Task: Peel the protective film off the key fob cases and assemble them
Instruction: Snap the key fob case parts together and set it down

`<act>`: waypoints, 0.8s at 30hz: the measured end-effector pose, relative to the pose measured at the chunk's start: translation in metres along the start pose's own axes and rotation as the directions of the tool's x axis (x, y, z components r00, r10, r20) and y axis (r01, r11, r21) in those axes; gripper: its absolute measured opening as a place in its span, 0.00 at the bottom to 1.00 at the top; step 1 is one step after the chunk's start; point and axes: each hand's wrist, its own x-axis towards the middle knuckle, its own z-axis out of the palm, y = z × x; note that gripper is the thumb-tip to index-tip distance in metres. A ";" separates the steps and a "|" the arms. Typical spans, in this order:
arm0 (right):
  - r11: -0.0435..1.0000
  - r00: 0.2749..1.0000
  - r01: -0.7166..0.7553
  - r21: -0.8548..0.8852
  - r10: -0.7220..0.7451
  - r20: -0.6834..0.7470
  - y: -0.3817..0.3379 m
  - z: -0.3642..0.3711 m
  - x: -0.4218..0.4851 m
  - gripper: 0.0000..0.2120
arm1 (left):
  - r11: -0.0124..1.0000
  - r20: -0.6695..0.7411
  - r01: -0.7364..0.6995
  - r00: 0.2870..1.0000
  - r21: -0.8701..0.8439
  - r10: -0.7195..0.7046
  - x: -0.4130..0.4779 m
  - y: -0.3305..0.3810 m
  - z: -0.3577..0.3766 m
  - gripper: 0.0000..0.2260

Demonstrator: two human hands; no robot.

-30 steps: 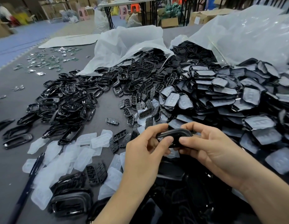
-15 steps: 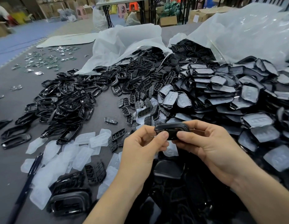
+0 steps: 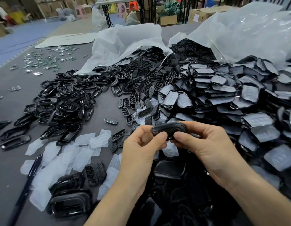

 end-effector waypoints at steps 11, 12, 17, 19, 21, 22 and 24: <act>0.982 1.000 -0.027 0.187 0.027 0.007 -0.003 -0.001 0.001 0.09 | 0.997 -0.001 0.052 0.999 -0.052 -0.053 0.004 0.001 -0.004 0.05; 0.982 0.999 -0.032 0.188 0.029 0.017 -0.004 -0.001 0.001 0.08 | 0.997 0.007 0.054 0.999 -0.062 -0.053 0.005 0.001 -0.005 0.06; 0.980 0.998 -0.056 0.193 0.050 0.035 -0.004 -0.002 0.001 0.07 | 0.993 0.014 0.059 0.998 -0.103 -0.058 0.005 0.002 -0.005 0.12; 0.970 0.994 -0.099 0.221 0.087 0.060 -0.004 -0.002 0.001 0.08 | 0.993 0.041 0.055 0.998 -0.109 -0.051 0.004 0.004 -0.004 0.08; 0.963 0.989 -0.139 0.232 0.122 0.087 -0.005 -0.003 0.002 0.10 | 0.994 0.072 0.045 0.997 -0.104 -0.037 0.003 0.004 -0.003 0.06; 0.964 0.987 -0.147 0.220 0.129 0.094 -0.005 -0.004 0.002 0.11 | 0.994 0.080 0.039 0.996 -0.103 -0.030 0.002 0.003 -0.002 0.05; 0.972 0.988 -0.138 0.188 0.121 0.096 -0.006 -0.006 0.003 0.12 | 0.995 0.088 0.025 0.996 -0.101 -0.016 0.001 0.003 0.000 0.04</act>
